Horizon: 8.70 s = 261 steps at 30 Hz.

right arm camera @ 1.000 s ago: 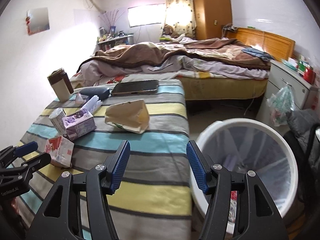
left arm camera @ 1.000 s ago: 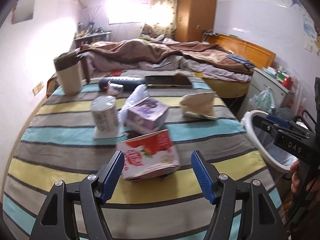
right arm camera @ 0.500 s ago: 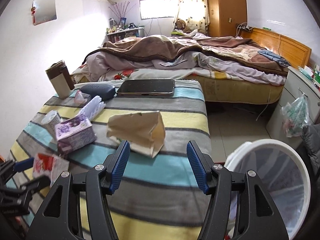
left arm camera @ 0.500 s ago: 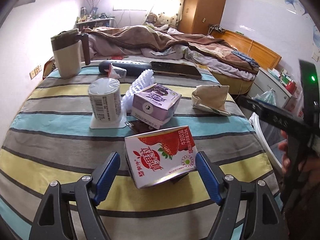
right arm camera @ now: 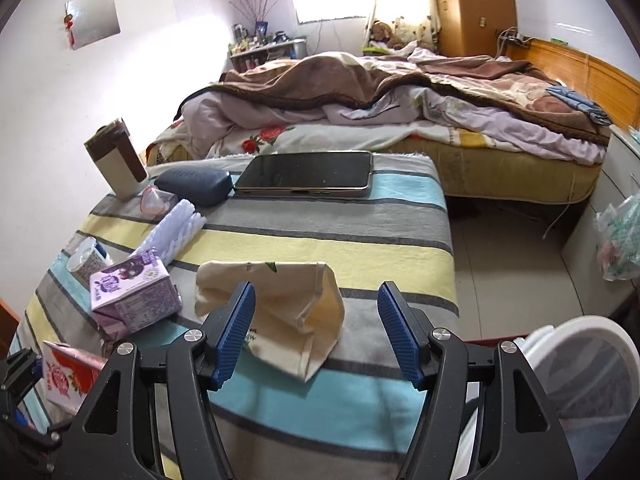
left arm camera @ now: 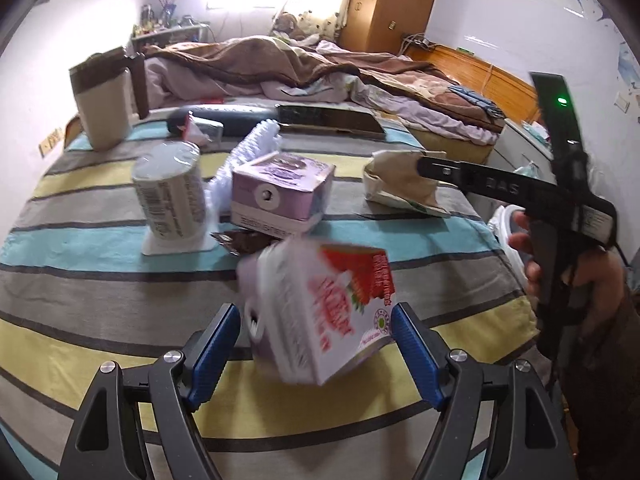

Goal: Collect trash
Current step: 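Grasp the strawberry milk carton with the left gripper while the right grasps the paper bag, then carry the milk carton and paper bag over the white bin, then open both grippers to drop the carton and paper bag into the bin, then swing both tools back over the bed toward the yogurt cup, then grasp the white yogurt cup with the left gripper while the right grasps the purple juice box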

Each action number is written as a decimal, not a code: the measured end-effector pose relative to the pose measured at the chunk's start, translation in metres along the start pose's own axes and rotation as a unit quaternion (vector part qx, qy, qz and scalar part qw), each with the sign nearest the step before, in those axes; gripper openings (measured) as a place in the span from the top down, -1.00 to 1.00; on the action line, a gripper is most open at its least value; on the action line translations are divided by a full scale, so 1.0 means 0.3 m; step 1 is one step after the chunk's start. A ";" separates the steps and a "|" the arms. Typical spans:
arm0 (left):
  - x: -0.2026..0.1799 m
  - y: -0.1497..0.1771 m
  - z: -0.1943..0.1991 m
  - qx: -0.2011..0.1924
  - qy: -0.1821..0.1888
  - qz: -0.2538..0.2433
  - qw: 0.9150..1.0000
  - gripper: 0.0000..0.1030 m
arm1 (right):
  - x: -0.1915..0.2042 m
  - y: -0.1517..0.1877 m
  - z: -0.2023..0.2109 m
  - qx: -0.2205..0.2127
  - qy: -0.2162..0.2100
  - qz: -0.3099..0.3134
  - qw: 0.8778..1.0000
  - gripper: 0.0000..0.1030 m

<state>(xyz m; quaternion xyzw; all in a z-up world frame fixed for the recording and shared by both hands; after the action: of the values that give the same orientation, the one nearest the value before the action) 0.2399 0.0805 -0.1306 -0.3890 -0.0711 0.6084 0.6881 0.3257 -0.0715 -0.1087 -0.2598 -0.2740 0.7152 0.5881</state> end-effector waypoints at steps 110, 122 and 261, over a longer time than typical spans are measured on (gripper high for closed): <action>-0.884 -0.089 -0.165 -0.019 0.122 -0.185 0.975 0.16 | -0.679 0.369 0.447 -0.043 0.176 -0.199 0.963 0.57; -0.911 -0.082 -0.276 -0.002 0.137 -0.168 0.976 0.15 | -0.727 0.430 0.410 -0.001 0.221 -0.182 0.958 0.55; 0.500 -0.182 0.214 -0.101 -0.060 0.078 0.990 0.03 | 0.448 0.042 -0.027 0.109 -0.101 -0.135 0.980 -0.30</action>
<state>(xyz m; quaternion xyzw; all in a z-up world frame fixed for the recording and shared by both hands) 0.2834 0.2456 -0.1087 -0.4236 -0.1428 0.6719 0.5905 0.2994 0.0593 -0.1299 -0.0816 -0.2849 0.6772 0.6735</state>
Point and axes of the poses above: each gripper's, at about its wrist camera, not at the fingertips, and z roughly against the way its jaws point, x to its left, y to its underside, the point moved 10 cm from there along -z, roughly the way its jaws point, and after that the axes turned 15 degrees about y, right-handed, at the moved point
